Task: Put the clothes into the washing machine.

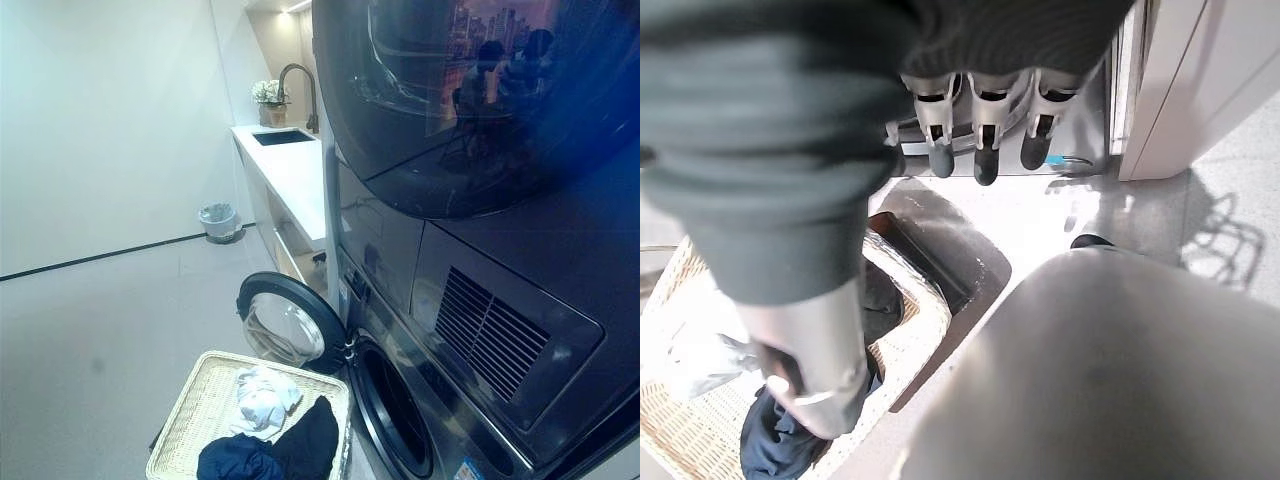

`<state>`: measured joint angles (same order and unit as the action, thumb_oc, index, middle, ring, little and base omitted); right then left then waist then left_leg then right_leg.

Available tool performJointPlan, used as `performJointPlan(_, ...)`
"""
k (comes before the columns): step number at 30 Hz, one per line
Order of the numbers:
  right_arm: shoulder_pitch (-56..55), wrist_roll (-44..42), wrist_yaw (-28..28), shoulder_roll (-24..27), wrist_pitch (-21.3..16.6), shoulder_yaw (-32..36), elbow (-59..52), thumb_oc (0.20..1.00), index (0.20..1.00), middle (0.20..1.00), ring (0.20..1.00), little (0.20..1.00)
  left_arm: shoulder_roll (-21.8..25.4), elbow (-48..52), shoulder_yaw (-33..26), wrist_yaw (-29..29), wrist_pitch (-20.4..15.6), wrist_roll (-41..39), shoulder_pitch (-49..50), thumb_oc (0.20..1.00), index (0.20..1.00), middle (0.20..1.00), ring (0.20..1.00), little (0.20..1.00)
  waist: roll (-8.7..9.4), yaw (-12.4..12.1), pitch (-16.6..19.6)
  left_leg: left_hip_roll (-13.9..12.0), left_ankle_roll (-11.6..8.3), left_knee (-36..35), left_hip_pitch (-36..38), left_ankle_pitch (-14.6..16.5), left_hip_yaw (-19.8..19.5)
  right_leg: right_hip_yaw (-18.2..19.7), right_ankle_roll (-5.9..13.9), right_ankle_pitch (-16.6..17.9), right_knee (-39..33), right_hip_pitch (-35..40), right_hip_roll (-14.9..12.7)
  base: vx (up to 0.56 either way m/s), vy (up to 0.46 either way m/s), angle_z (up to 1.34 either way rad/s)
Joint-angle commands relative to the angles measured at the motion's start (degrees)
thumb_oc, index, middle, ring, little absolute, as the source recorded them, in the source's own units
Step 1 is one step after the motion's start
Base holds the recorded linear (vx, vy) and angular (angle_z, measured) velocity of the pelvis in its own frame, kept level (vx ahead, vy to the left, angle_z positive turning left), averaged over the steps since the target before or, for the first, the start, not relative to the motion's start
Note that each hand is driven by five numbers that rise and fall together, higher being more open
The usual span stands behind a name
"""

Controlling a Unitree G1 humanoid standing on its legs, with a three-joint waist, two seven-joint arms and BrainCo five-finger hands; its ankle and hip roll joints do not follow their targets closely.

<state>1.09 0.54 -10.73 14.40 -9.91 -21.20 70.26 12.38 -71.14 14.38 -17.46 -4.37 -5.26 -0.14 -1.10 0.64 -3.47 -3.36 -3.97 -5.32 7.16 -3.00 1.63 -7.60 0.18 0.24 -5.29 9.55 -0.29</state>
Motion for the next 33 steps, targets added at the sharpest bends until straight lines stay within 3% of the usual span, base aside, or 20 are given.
performJointPlan(1, 5.34, -0.05, -0.07, -1.25, -1.42, -2.22, 2.16, 1.000, 1.000, 1.000, 1.000, 1.000, 0.42, -2.57, -1.31, -10.39, -4.08, 4.16, -6.18, 1.000, 1.000, 1.000, 1.000, 1.000, 2.81, -0.14, -3.25, 5.74, 3.62, 0.81, 1.33, 4.03, 2.63, 1.82, 4.32, 2.29, 0.80, -2.14, -0.94, 0.06, 0.032, -0.01)
performJointPlan(6, 5.67, -0.44, 0.12, -0.06, -2.01, -3.13, 1.41, 1.000, 1.000, 1.000, 1.000, 1.000, 1.85, -1.60, 0.81, -17.39, -3.57, 9.34, -8.36, 1.000, 1.000, 1.000, 1.000, 1.000, 2.63, 0.75, -4.89, 5.50, 3.58, 1.41, 0.03, 3.81, 3.28, 2.65, 4.29, 2.62, 1.44, -3.91, -1.06, 0.03, 0.044, -0.03)
performJointPlan(11, 7.97, -2.15, 0.25, 1.60, -2.72, -4.93, -0.18, 1.000, 1.000, 1.000, 1.000, 1.000, 3.20, -0.98, 3.86, -21.15, -0.27, 10.36, -13.03, 1.000, 1.000, 1.000, 1.000, 1.000, 2.37, 1.98, -8.32, 5.23, 3.73, 3.26, -2.64, 4.22, 4.19, 4.34, 4.23, 2.79, 2.65, -7.18, -1.24, -0.04, 0.072, -0.19)
performJointPlan(17, 11.55, -3.78, 0.56, 3.03, -3.65, -6.30, -1.58, 1.000, 1.000, 1.000, 1.000, 1.000, 3.94, -0.83, 4.82, -23.74, 0.62, 7.74, -18.76, 1.000, 1.000, 1.000, 1.000, 1.000, 2.34, 3.11, -13.78, 5.68, 3.81, 7.35, -8.26, 4.29, 4.49, 6.82, 3.82, 3.64, 4.67, -12.46, -1.57, -0.10, 0.069, -0.16)
performJointPlan(19, 14.66, -3.83, 1.06, 3.50, -4.63, -7.44, -2.02, 1.000, 1.000, 1.000, 1.000, 1.000, 4.44, -0.81, 6.05, -24.72, 1.13, 6.94, -23.05, 1.000, 1.000, 1.000, 1.000, 1.000, 2.22, 4.21, -17.61, 6.29, 3.80, 9.55, -12.33, 4.00, 4.64, 8.44, 3.81, 4.72, 5.64, -16.62, -1.74, -0.15, 0.137, -0.15)
performJointPlan(26, 23.95, -6.11, 2.92, 3.58, -4.19, -10.19, -3.82, 1.000, 1.000, 1.000, 1.000, 1.000, 8.98, -3.51, 8.28, -19.35, 5.44, 7.72, -35.39, 1.000, 1.000, 1.000, 1.000, 1.000, 3.17, 6.32, -24.76, 7.90, 3.71, 16.44, -21.87, 4.96, 5.58, 10.69, 3.69, 6.93, 7.80, -26.51, -2.32, -0.10, 0.077, -0.20)
performJointPlan(33, 28.65, -7.70, 3.96, 3.81, -3.24, -11.95, -6.51, 1.000, 1.000, 1.000, 1.000, 1.000, 11.38, -4.90, 10.05, -15.57, 11.34, 8.72, -43.02, 1.000, 1.000, 1.000, 1.000, 1.000, 3.48, 7.48, -26.32, 7.70, 3.24, 17.50, -28.24, 4.31, 7.06, 10.48, 4.02, 8.13, 8.79, -33.95, -2.38, -0.05, 0.049, -0.10)
